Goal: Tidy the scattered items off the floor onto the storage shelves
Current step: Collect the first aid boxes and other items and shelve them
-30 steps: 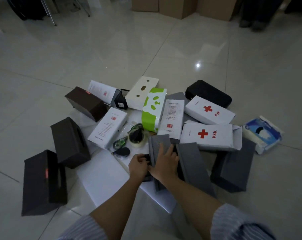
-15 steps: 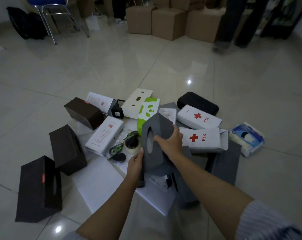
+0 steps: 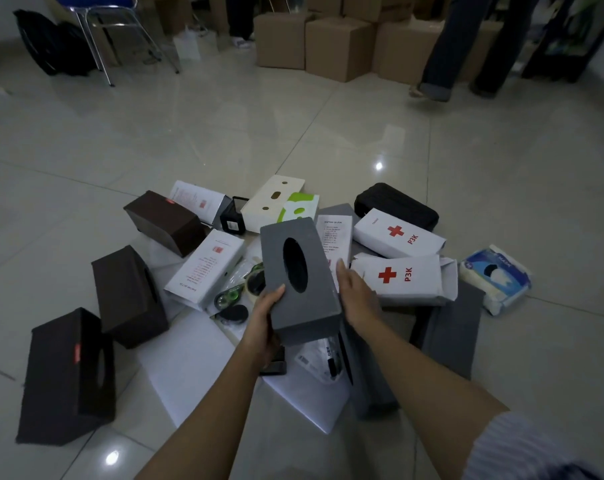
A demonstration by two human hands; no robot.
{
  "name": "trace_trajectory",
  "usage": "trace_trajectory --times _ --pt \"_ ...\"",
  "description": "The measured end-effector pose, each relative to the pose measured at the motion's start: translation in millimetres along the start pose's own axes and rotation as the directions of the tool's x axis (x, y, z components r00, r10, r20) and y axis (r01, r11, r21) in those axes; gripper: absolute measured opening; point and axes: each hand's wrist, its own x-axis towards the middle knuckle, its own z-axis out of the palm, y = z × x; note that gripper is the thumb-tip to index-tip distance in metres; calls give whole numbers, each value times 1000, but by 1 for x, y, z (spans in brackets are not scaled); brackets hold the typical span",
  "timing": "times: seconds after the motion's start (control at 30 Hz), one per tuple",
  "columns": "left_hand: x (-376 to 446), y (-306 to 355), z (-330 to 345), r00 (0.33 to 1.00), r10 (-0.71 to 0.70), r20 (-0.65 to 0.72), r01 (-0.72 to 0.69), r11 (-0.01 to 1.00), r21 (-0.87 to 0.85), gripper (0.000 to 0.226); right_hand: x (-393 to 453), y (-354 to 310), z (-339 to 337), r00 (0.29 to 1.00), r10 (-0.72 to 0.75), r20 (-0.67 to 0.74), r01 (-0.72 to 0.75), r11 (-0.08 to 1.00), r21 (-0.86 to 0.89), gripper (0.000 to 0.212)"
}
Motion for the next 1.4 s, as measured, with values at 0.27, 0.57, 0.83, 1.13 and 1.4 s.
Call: trace_trajectory --times 0.27,0.57,0.83,1.13,1.4 --pt "3 -2 -23 992 61 -111 -63 998 -15 89 -19 114 1 994 80 76 4 666 -746 115" --pt "-6 -14 -18 985 13 -172 -10 1000 20 89 -3 78 -16 976 212 -51 -217 920 -326 115" --pt "-4 6 47 998 60 27 -59 998 -38 23 -2 41 -129 967 89 -239 2 935 356 87" --pt "38 8 183 964 -11 265 -24 991 129 51 -15 45 -255 919 240 -311 67 685 725 60" --pt "39 12 319 922 -116 369 92 992 82 37 -78 30 -382 898 262 -354 179 516 837 23"
